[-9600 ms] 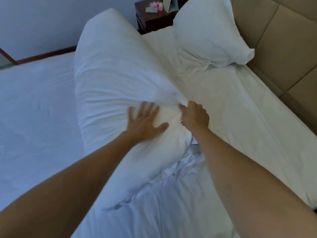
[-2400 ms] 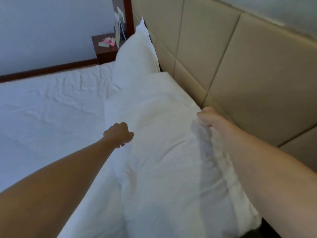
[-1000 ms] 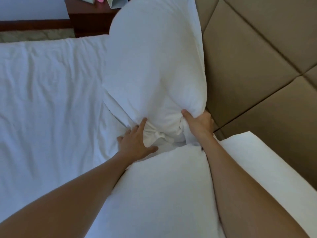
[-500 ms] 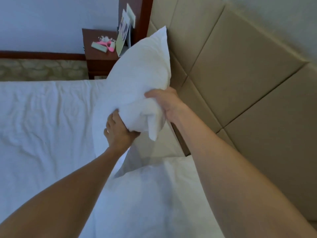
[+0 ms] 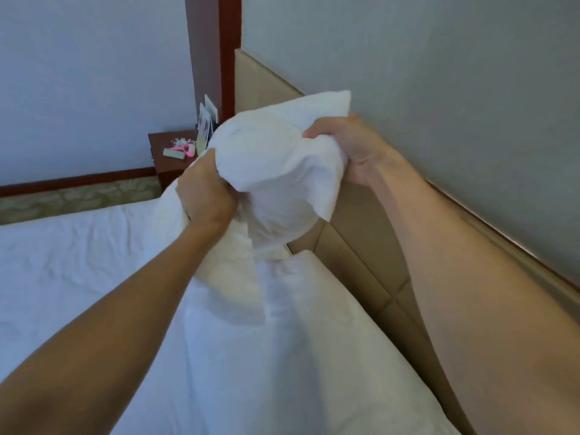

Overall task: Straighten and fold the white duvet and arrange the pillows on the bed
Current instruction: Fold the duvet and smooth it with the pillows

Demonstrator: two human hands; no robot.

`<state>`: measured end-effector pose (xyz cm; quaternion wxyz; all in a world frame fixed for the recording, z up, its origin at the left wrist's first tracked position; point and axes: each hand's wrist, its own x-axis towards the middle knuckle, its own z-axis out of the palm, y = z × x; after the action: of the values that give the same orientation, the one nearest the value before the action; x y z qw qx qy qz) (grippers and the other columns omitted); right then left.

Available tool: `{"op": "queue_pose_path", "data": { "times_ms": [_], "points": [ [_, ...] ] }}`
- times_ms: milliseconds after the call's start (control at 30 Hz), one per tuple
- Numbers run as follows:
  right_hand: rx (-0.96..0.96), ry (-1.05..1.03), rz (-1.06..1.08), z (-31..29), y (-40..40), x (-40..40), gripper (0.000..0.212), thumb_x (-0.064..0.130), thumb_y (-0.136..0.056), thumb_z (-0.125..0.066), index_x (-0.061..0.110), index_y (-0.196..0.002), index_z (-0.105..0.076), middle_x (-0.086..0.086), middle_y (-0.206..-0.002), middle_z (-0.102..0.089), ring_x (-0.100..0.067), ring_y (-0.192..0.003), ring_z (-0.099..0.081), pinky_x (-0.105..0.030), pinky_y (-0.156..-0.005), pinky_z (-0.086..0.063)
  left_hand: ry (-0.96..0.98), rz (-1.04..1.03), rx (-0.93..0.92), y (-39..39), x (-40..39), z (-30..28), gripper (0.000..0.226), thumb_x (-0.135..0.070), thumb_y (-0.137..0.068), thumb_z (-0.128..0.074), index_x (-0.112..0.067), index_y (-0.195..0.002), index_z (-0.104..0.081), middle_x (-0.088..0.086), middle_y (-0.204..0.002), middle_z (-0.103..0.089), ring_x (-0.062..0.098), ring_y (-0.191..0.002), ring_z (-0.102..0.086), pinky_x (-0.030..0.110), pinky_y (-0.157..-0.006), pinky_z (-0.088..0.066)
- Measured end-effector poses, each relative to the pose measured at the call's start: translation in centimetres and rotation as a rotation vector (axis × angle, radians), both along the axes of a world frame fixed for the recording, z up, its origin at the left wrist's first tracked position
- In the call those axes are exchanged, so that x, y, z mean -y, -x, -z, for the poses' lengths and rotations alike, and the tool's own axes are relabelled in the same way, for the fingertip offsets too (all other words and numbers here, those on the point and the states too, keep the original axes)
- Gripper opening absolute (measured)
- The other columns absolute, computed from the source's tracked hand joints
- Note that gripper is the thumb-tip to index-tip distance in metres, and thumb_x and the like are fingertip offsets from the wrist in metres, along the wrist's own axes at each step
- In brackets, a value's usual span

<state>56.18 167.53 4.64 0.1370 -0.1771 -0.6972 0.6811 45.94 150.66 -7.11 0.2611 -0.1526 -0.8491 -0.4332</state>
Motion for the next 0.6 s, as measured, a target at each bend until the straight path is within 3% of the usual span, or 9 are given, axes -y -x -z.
{"op": "queue_pose_path", "data": {
  "times_ms": [100, 167, 233, 300, 400, 500, 600],
  "points": [
    [-0.05, 0.061, 0.027, 0.5, -12.9, -2.1, 0.04, 0.004, -0.077, -0.066, -0.003, -0.117, -0.066, -0.02, -0.114, -0.07, -0.031, -0.099, -0.068, -0.046, -0.085, -0.058, 0.044, 0.14, -0.168, -10.5, 0.2, -2.6, 0.015, -0.025, -0.08, -0.063, -0.015, -0.091, -0.067, 0.011, -0.088, -0.073, 0.037, -0.082, -0.065, 0.036, -0.068, -0.043],
    [0.003, 0.066, 0.076, 2.8, -21.8, -3.6, 0.029, 0.006, -0.085, -0.06, 0.005, -0.112, -0.069, -0.01, -0.102, -0.074, -0.024, -0.094, -0.07, -0.035, -0.073, -0.059, 0.119, 0.289, -0.169, -19.4, -0.3, -1.6, 0.023, -0.023, -0.078, -0.063, -0.015, -0.099, -0.069, 0.013, -0.095, -0.073, 0.038, -0.087, -0.066, 0.04, -0.073, -0.048],
    [0.172, 0.089, 0.205, 6.3, -29.9, -5.1, 0.024, 0.01, -0.087, -0.06, 0.009, -0.108, -0.07, -0.005, -0.093, -0.076, -0.024, -0.094, -0.071, -0.031, -0.065, -0.057, 0.325, 0.469, -0.04, -27.6, -1.5, 0.4, 0.028, -0.019, -0.075, -0.062, -0.018, -0.103, -0.066, 0.011, -0.1, -0.072, 0.039, -0.092, -0.065, 0.04, -0.073, -0.049],
    [0.425, 0.121, 0.385, 10.8, -36.2, -6.3, 0.026, 0.012, -0.084, -0.064, 0.006, -0.108, -0.07, -0.01, -0.09, -0.074, -0.032, -0.092, -0.069, -0.032, -0.063, -0.052, 0.646, 0.614, 0.134, -34.1, -2.9, 2.9, 0.032, -0.018, -0.073, -0.061, -0.02, -0.105, -0.06, 0.012, -0.104, -0.069, 0.039, -0.096, -0.064, 0.038, -0.074, -0.048],
    [0.638, 0.222, 0.585, 15.9, -42.5, -6.5, 0.033, 0.012, -0.074, -0.073, 0.002, -0.106, -0.071, -0.016, -0.097, -0.072, -0.029, -0.077, -0.065, -0.031, -0.062, -0.05, 0.897, 0.732, 0.276, -40.7, -3.4, 5.8, 0.023, -0.016, -0.074, -0.059, -0.018, -0.096, -0.055, 0.014, -0.101, -0.066, 0.039, -0.093, -0.063, 0.034, -0.071, -0.044],
    [0.639, 0.236, 0.683, 18.1, -45.6, -6.2, 0.043, 0.01, -0.067, -0.075, 0.002, -0.109, -0.067, -0.016, -0.097, -0.071, -0.029, -0.077, -0.066, -0.029, -0.059, -0.048, 0.918, 0.713, 0.245, -44.5, -3.3, 6.2, 0.016, -0.016, -0.072, -0.058, -0.019, -0.085, -0.048, 0.012, -0.094, -0.066, 0.037, -0.085, -0.063, 0.033, -0.066, -0.042],
    [0.512, 0.187, 0.805, 17.6, -46.9, -6.5, 0.048, 0.008, -0.067, -0.069, -0.002, -0.113, -0.059, -0.016, -0.096, -0.068, -0.028, -0.079, -0.067, -0.033, -0.065, -0.053, 0.801, 0.716, 0.192, -47.8, -4.0, 4.7, 0.016, -0.016, -0.071, -0.057, -0.019, -0.081, -0.045, 0.012, -0.091, -0.066, 0.038, -0.082, -0.061, 0.032, -0.064, -0.038]
  ]
}}
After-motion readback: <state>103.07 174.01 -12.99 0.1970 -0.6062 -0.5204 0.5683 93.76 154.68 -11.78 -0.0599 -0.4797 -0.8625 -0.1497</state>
